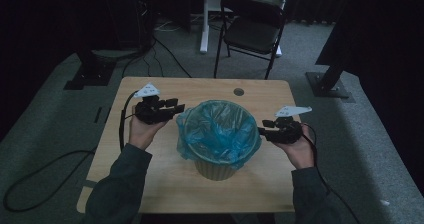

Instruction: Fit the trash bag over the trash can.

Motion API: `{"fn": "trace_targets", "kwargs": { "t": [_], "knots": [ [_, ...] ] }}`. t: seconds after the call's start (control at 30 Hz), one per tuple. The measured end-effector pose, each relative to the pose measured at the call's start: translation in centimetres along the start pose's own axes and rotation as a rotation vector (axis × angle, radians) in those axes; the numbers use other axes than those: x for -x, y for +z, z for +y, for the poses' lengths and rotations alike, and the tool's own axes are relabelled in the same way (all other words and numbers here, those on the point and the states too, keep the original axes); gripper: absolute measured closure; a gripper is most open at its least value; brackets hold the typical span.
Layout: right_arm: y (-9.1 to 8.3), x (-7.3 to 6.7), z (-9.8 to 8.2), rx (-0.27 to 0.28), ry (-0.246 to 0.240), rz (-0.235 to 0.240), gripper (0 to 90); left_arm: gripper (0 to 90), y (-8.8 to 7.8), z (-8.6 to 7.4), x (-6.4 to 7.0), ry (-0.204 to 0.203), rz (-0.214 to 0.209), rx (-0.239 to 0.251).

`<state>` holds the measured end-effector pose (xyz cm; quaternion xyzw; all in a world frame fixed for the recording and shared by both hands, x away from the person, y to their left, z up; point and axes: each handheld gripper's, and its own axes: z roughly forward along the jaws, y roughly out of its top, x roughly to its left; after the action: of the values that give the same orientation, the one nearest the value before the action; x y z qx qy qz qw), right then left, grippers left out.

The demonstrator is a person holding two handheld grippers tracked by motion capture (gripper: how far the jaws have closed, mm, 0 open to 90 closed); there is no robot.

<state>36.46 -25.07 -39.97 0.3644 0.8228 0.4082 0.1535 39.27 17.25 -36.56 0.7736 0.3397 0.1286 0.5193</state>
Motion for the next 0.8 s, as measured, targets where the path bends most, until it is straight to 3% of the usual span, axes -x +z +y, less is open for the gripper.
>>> {"fn": "trace_targets", "kwargs": {
  "t": [0.1, 0.13, 0.17, 0.33, 0.37, 0.47, 0.8],
  "knots": [
    [0.0, 0.0, -0.2, 0.002, 0.004, 0.003, 55.4, 57.2, -0.1, 1.1, 1.6, 0.052, -0.039, 0.008],
    [0.0, 0.0, -0.2, 0.002, 0.004, 0.003, 55.4, 57.2, -0.1, 1.1, 1.6, 0.052, -0.039, 0.008],
    [0.1, 0.0, -0.4, 0.0, 0.009, 0.005, 55.4, 57.2, 0.0, 1.8, 2.5, 0.082, -0.061, 0.005],
    [0.2, 0.0, -0.6, -0.002, 0.011, 0.008, 55.3, 60.1, 1.0, 2.8, 4.0, 0.148, -0.093, -0.039],
    [0.2, 0.0, -0.6, -0.001, 0.011, 0.008, 55.3, 60.7, 1.7, 3.1, 4.6, 0.18, -0.112, -0.064],
    [0.1, 0.0, -0.6, 0.001, 0.01, 0.008, 55.3, 60.6, 2.6, 3.5, 5.6, 0.221, -0.136, -0.101],
    [0.2, 0.0, -0.8, -0.005, 0.012, 0.011, 55.4, 60.2, 5.3, 4.8, 7.9, 0.312, -0.175, -0.176]
  ]
}}
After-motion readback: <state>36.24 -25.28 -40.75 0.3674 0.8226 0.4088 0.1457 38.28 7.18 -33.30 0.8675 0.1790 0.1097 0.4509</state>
